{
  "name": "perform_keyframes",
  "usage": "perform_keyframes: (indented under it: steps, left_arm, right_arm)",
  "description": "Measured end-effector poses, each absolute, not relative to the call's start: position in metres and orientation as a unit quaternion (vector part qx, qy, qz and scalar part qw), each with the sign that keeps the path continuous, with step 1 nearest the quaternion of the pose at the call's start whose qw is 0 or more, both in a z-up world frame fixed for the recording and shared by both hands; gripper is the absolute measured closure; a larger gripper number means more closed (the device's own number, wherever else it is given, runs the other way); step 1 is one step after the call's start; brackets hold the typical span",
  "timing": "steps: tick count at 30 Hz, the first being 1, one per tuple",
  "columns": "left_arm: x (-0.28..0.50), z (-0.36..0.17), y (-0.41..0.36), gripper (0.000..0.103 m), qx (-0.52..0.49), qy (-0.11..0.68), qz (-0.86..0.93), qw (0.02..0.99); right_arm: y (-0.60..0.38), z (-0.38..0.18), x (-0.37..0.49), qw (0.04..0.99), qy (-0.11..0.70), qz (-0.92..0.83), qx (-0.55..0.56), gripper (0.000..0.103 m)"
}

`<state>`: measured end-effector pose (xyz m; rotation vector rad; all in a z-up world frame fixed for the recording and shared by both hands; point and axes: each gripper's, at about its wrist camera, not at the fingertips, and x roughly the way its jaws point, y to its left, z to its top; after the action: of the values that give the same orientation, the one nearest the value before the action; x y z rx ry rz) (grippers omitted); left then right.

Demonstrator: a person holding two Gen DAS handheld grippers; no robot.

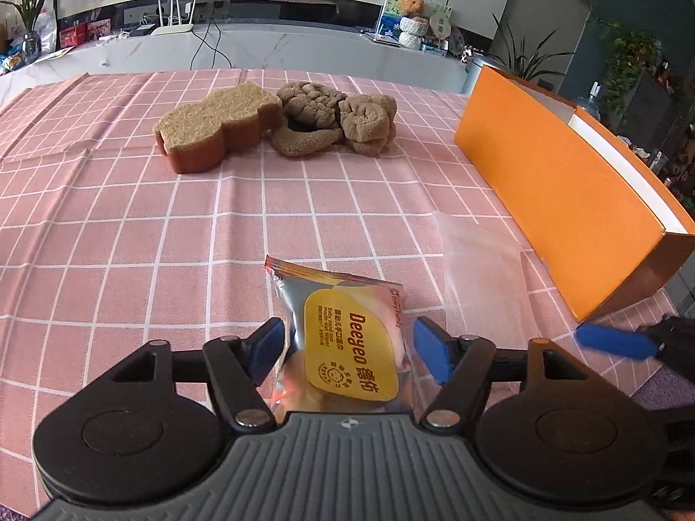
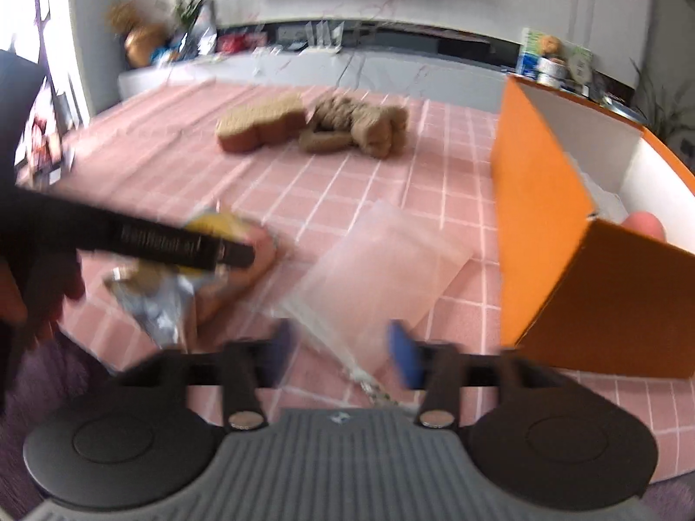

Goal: Organize soft objects
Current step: 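Carry the wipe pack and clear bag into the orange box and open both tools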

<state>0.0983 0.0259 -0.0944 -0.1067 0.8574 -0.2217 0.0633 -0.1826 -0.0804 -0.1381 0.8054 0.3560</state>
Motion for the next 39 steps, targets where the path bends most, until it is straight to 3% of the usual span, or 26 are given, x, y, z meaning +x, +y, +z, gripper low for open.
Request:
perform_keyframes:
  steps: [5,10,18,23,29,31,39]
  left_arm:
    - [0.088,-0.100,0.022,0.018,-0.020,0.407,-0.116,0.906]
    - [0.092,-0.113,0.020,0.020,-0.006,0.402,-0.120,0.908]
    - [0.100,-0.115,0.023,0.034,-0.007,0.384,-0.122,0.915]
    - [0.103,-0.116,0.022,0.036,0.004,0.378,-0.127,0.917]
    - [0.107,-0.116,0.026,0.038,-0.012,0.378,-0.128,0.917]
    - [0.107,-0.115,0.026,0.039,-0.011,0.378,-0.127,0.917]
    - [0.102,-0.102,0.025,0.042,-0.030,0.373,-0.123,0.919]
  right_arm:
    - [-0.194,-0.066,0.068,0.916,0.375,0.145,0.002,0.021]
    - [-0.207,-0.081,0.094,0.899,0.419,0.091,0.093,0.007]
    - [-0.194,-0.102,0.119,0.892,0.434,0.065,0.111,0.008]
    - [-0.176,-0.106,0.124,0.906,0.413,0.067,0.066,0.025]
    - [-0.167,-0.106,0.131,0.914,0.397,0.074,0.026,0.072]
    - [-0.166,-0.107,0.132,0.916,0.394,0.073,0.012,0.099]
    - [-0.178,-0.101,0.127,0.917,0.389,0.081,0.022,0.103]
